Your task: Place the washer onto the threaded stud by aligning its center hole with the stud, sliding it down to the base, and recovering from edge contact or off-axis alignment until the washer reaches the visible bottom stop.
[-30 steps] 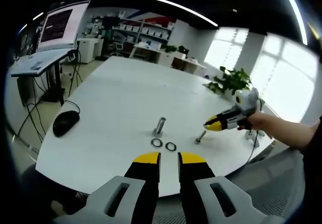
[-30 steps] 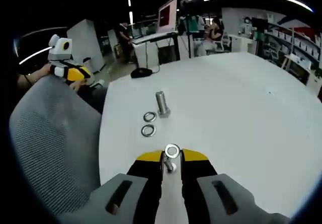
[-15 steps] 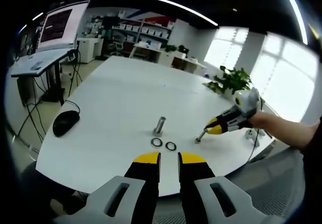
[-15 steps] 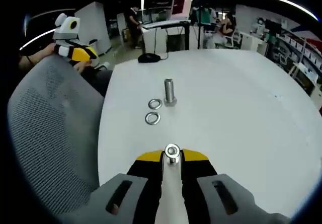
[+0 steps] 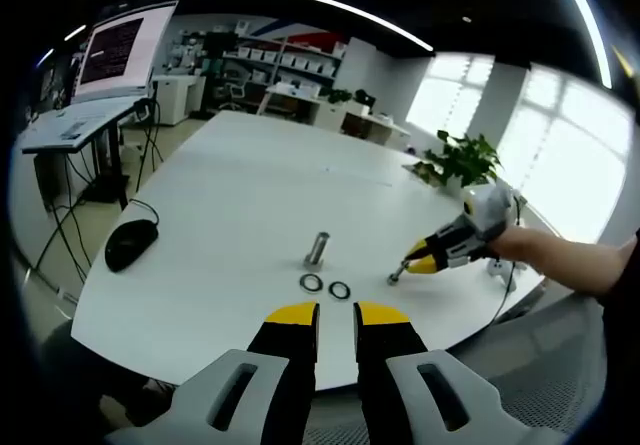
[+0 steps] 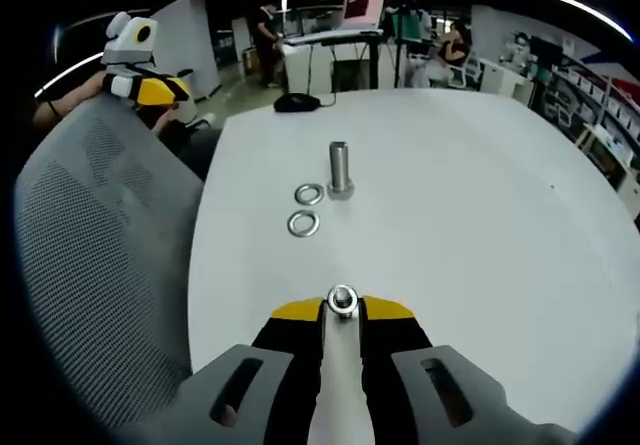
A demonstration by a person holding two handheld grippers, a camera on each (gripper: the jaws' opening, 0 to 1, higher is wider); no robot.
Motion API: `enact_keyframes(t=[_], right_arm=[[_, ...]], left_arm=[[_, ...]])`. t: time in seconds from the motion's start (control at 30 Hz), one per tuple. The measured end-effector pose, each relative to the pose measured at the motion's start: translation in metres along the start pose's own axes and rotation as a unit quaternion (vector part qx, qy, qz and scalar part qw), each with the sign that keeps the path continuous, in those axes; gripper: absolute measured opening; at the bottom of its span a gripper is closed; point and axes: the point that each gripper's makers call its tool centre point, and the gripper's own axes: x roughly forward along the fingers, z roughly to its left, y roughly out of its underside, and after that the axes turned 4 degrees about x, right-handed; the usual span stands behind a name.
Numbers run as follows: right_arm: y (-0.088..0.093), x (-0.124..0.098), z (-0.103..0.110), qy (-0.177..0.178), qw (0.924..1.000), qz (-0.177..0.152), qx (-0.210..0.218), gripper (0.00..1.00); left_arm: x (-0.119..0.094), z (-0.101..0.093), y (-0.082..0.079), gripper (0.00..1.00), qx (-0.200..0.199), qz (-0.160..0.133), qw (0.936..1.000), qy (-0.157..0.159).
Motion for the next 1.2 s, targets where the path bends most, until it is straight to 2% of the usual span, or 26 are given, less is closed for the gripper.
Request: enact_keyframes(t=[0.1, 0.47, 0.63, 0.67, 0.73, 0.93, 1.0, 1.1, 1.2], right_arm=[[0.008, 0.006, -0.001, 0.008, 0.9999, 0.012, -0.006, 0.15], [0.018, 0.02, -0.005, 0.035, 0.9991, 0.02, -0.011, 0.15], [0.022, 0.022, -0.005, 0.034, 0.999, 0.026, -0.015, 0.16], [0.023, 0.021, -0.005, 0.035, 0.999, 0.026, -0.013, 0.18], [0.021, 0.019, -0.007, 0.037, 0.999, 0.023, -0.006, 0.21], [0.004, 0.012, -0.012, 0.032, 0.9982, -0.025, 0.044, 0.19], [0.003, 0.011, -0.01, 0.029, 0.9983, -0.026, 0.044, 0.18], [0.002, 0.012, -0.006, 0.018, 0.9989, -0.028, 0.033, 0.09], [0.004, 0.009, -0.008, 0.023, 0.9993, -0.021, 0.018, 0.09]], left_arm=[[0.0, 0.0, 0.0, 0.11, 0.0, 0.0, 1.0, 0.0], [0.0, -0.001, 0.0, 0.11, -0.001, 0.0, 1.0, 0.001], [0.0, -0.001, 0.0, 0.11, -0.001, -0.001, 1.0, 0.001], [0.0, -0.001, 0.0, 0.11, -0.001, -0.001, 1.0, 0.001], [0.0, 0.0, 0.0, 0.11, -0.001, -0.001, 1.0, 0.0], [0.0, -0.001, 0.0, 0.11, 0.0, 0.0, 1.0, 0.001], [0.0, 0.0, 0.0, 0.11, 0.0, 0.0, 1.0, 0.001], [0.0, -0.001, 0.0, 0.11, 0.0, 0.001, 1.0, 0.001], [0.0, -0.001, 0.0, 0.11, 0.0, 0.0, 1.0, 0.001]])
